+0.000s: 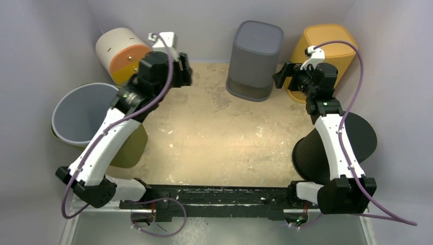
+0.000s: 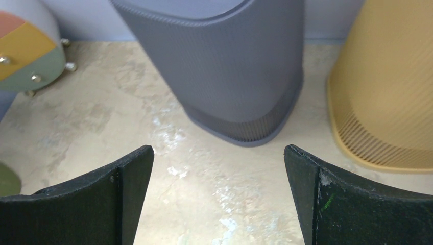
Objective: Turn the large container upside down
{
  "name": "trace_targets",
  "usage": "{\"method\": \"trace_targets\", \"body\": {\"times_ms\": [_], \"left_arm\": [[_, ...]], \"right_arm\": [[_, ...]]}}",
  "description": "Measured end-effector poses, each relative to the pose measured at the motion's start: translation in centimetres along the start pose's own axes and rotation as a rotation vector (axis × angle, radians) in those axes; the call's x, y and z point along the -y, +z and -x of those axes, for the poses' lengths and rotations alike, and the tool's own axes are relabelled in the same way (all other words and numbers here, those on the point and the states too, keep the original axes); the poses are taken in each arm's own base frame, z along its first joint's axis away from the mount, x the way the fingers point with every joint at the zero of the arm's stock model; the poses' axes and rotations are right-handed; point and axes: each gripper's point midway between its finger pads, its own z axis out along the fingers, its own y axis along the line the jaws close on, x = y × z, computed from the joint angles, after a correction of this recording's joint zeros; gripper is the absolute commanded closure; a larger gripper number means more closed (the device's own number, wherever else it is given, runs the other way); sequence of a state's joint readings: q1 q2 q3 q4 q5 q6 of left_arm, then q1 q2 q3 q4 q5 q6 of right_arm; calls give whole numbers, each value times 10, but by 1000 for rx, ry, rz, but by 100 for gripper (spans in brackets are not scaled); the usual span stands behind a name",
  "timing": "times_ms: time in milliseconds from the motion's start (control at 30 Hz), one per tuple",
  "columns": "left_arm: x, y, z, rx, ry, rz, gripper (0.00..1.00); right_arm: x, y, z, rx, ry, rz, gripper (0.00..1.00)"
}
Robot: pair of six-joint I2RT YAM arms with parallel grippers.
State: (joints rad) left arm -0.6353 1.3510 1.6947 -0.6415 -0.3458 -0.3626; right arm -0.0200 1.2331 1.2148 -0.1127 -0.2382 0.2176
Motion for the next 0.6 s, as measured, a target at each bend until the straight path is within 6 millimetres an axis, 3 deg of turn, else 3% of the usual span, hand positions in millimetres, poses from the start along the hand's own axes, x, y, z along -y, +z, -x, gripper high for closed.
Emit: {"method": "trace_targets", "body": {"times_ms": [67, 200, 333, 600], "left_arm": [[-33, -12, 5, 0, -8, 100, 42], [-98, -36, -5, -59, -2, 337, 41], [-127, -66, -11, -91, 18, 487, 39], [-178, -152, -3, 17, -21, 724, 35]], "right_arm": [[-11, -2, -6, -9, -5, 33, 0], [-15, -10, -12, -9, -7, 47, 0], [-18, -13, -17, -14, -8, 63, 0], [-23, -10, -39, -56, -5, 91, 0]]}}
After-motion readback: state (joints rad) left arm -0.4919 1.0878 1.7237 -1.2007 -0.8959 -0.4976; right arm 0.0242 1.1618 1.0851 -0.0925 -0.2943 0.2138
